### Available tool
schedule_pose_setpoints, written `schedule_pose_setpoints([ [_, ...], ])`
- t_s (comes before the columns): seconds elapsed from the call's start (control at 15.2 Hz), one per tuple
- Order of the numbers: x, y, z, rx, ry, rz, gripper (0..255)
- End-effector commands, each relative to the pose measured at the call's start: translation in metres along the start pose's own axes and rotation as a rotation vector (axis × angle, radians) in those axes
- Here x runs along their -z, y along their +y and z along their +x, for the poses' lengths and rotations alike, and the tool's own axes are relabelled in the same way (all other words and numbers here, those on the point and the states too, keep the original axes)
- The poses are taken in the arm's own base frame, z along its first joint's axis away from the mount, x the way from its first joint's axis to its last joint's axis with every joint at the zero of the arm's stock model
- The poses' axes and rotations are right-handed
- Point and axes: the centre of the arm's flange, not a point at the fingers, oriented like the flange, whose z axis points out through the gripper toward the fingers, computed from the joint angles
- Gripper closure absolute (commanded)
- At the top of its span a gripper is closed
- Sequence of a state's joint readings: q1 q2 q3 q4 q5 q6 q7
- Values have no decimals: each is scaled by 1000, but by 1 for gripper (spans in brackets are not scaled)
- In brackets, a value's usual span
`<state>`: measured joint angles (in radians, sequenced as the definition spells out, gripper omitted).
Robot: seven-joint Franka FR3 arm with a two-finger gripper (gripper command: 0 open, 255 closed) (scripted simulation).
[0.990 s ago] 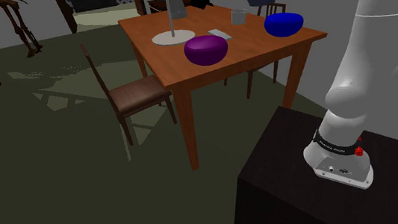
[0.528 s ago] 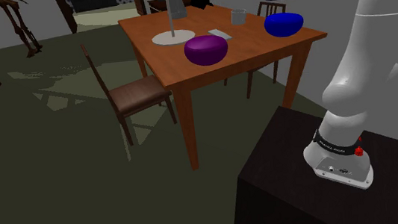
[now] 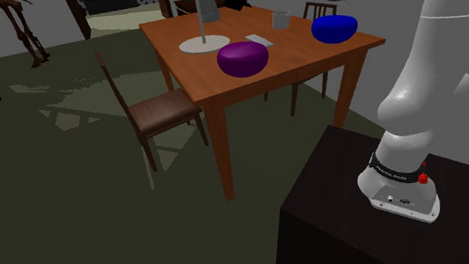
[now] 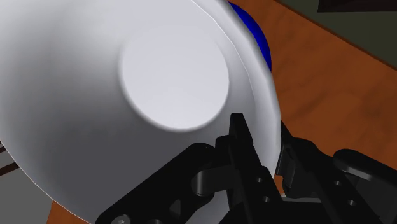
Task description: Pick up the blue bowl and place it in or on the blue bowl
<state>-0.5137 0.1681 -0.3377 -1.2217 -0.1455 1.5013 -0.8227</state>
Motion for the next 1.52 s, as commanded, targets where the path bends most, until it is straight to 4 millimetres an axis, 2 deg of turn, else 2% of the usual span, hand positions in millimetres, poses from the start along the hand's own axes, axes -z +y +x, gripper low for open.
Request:
schedule_pose_setpoints([
  [0.0,-9,-1,0,1,1,-1,255],
  [0.92,-81,-17,5,1,1,-1,255],
  [1.45,-83,-18,5,1,1,-1,255],
])
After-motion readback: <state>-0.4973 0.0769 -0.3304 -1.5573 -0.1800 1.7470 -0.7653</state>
